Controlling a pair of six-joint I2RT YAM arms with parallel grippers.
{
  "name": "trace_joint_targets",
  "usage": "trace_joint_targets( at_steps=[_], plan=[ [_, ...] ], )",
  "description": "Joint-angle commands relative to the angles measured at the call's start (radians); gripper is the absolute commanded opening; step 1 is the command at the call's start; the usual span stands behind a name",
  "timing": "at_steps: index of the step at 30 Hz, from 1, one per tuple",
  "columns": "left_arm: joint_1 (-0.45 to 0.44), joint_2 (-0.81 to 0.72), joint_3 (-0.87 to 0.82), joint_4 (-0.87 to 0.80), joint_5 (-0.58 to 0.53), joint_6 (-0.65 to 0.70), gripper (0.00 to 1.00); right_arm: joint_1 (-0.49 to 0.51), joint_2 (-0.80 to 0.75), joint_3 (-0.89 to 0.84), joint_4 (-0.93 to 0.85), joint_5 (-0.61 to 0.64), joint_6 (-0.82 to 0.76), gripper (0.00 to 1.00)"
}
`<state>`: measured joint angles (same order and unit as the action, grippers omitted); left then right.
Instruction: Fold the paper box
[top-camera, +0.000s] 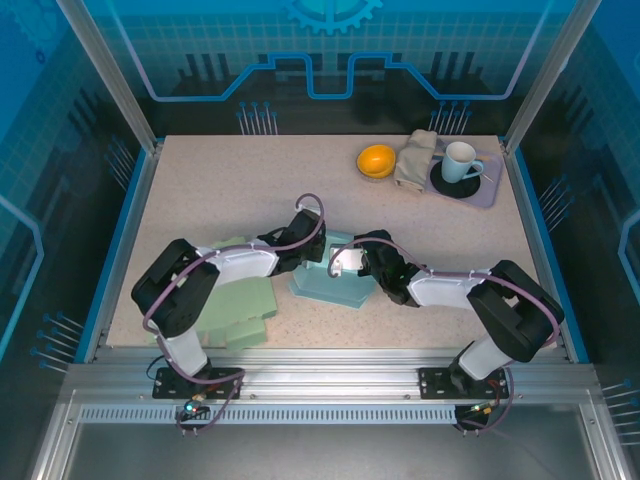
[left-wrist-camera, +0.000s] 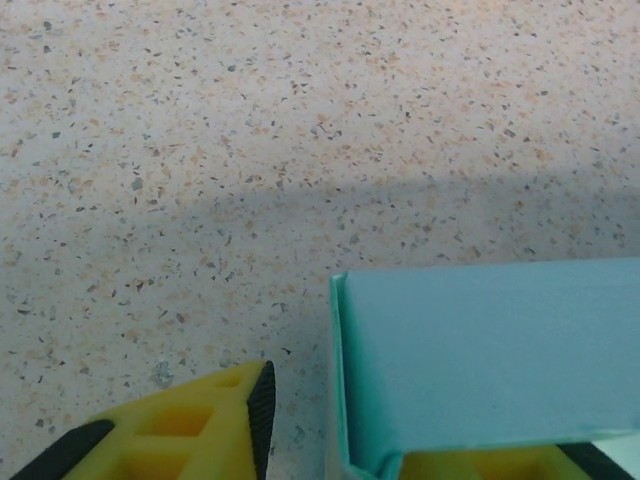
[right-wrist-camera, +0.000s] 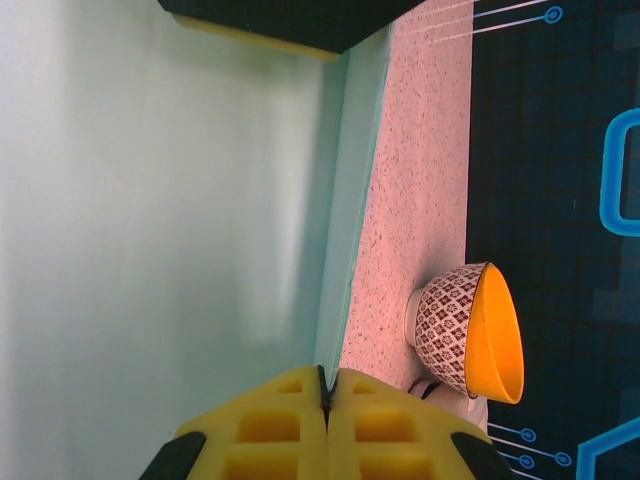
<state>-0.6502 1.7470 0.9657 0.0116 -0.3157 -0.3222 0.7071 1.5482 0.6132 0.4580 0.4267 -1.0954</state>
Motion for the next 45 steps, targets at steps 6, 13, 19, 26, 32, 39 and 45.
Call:
trace_joint_targets(
  at_steps=[6,13,19,26,32,39,45],
  plan=[
    [0.006,-0.096,-0.050,-0.039,0.133,-0.067,0.44,0.008,-0.003,-0.007,-0.051,0.016,0.009,0.00],
    [0.004,-0.082,-0.118,-0.009,0.201,-0.064,0.43,0.009,-0.008,-0.008,-0.054,0.018,0.015,0.00],
    [0.005,-0.041,-0.114,-0.010,0.139,-0.040,0.36,0.014,-0.019,-0.008,-0.060,0.009,0.009,0.00],
    [0.005,0.001,-0.060,-0.003,0.136,-0.060,0.32,0.020,-0.019,-0.016,-0.064,0.015,0.011,0.00],
    [0.003,0.039,-0.044,-0.053,0.067,-0.080,0.22,0.019,-0.025,-0.021,-0.062,0.029,0.008,0.00],
    [0.004,0.094,0.028,-0.274,-0.214,-0.123,0.00,0.018,-0.022,-0.019,-0.052,0.069,0.008,0.00],
    [0.005,0.127,0.037,-0.335,-0.321,-0.146,0.00,0.019,-0.023,-0.018,-0.051,0.087,0.015,0.00]
  ],
)
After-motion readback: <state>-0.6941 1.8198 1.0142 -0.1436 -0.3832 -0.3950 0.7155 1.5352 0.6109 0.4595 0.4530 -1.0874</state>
